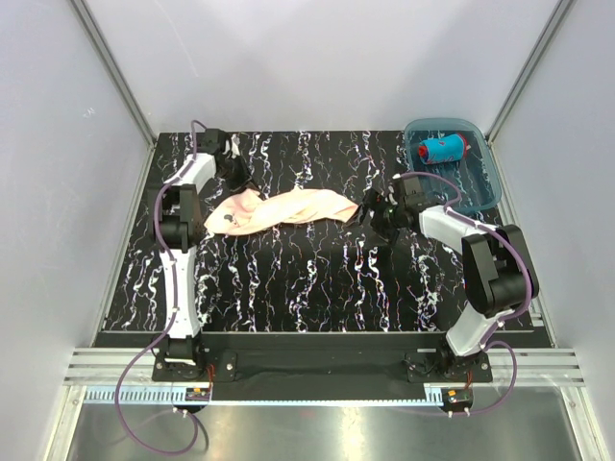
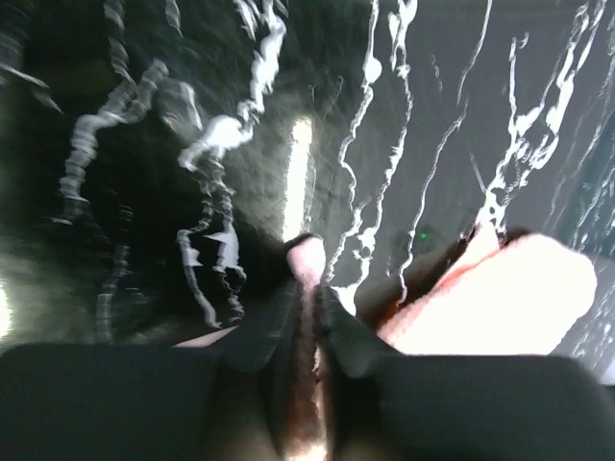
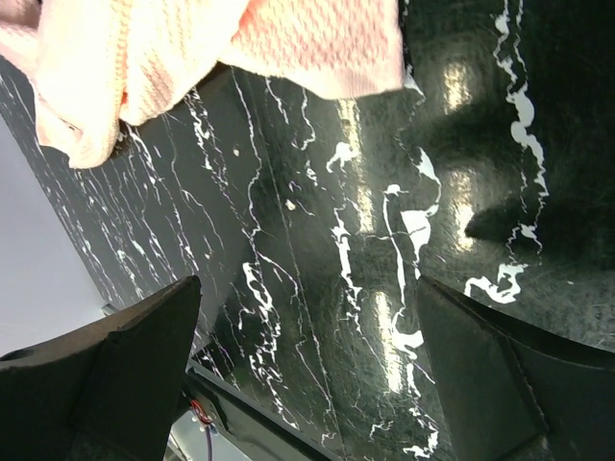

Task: Roll the towels
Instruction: Flatten the towel

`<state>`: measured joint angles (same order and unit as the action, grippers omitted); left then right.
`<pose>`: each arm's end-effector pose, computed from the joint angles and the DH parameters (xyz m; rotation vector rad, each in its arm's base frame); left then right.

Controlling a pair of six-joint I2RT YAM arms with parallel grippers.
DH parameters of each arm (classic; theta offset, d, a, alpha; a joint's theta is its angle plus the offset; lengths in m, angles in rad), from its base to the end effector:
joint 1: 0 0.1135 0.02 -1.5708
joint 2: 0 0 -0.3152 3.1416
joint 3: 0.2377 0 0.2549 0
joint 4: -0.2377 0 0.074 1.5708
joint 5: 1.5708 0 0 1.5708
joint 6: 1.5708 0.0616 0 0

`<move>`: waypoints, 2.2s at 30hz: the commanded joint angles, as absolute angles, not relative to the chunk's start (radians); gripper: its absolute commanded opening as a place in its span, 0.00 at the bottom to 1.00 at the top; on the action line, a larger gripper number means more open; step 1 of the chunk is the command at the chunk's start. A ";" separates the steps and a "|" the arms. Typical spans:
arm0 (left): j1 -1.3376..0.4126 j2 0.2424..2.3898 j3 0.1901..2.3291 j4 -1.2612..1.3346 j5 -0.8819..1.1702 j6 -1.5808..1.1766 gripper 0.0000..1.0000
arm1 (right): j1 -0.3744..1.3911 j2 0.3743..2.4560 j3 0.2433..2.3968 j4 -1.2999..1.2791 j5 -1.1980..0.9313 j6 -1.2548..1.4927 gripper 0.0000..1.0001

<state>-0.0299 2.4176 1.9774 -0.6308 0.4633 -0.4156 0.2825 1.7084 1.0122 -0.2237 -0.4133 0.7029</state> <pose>0.5666 -0.0445 0.1577 -0.3522 2.6381 -0.7610 0.3492 0.1271 0.2092 0.3647 2.5962 0.9004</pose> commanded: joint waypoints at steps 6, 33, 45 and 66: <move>-0.051 2.327 2.000 -0.604 0.479 -0.422 0.00 | 0.287 1.667 0.986 -0.184 -0.428 0.692 1.00; -0.152 1.669 1.677 -0.468 0.537 -0.345 0.00 | 0.310 1.934 1.029 0.230 -0.551 0.940 0.94; -0.167 1.668 2.338 -0.340 0.712 -0.671 0.00 | 0.310 1.797 1.022 0.129 -0.518 0.855 0.96; -0.055 1.216 0.917 -0.319 0.210 -0.727 0.10 | 0.316 1.571 0.907 -0.025 -0.465 0.747 1.00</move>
